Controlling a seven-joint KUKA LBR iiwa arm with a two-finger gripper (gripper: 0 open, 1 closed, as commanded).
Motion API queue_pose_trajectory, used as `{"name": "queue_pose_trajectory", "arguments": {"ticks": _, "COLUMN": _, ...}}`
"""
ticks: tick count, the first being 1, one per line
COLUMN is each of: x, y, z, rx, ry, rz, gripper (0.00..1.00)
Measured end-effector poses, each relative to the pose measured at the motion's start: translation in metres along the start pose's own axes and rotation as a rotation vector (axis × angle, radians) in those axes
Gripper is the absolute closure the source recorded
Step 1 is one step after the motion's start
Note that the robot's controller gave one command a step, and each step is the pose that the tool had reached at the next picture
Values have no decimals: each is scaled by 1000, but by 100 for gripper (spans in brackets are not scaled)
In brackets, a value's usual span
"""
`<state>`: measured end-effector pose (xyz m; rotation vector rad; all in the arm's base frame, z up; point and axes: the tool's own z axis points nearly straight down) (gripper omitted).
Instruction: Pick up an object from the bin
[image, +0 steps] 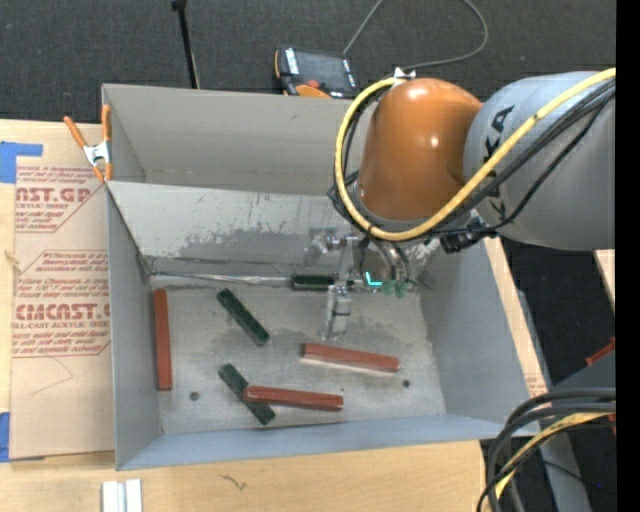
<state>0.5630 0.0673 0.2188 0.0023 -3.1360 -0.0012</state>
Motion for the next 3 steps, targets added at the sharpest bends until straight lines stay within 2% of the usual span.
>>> {"name": "queue_pose_trajectory", "arguments": {"ticks": 1, "x": 43, "y": -85, "z": 140, "rx": 2, "ry": 3, "rz": 64, "gripper": 0}}
{"name": "queue_pose_trajectory", "arguments": {"ticks": 2, "x": 40, "y": -83, "z": 136, "rx": 0, "ry": -4, "rz": 61, "gripper": 100}}
{"name": "queue_pose_trajectory", "arguments": {"ticks": 3, "x": 44, "y": -56, "z": -12, "rx": 1, "ry": -15, "rz": -46, "gripper": 100}}
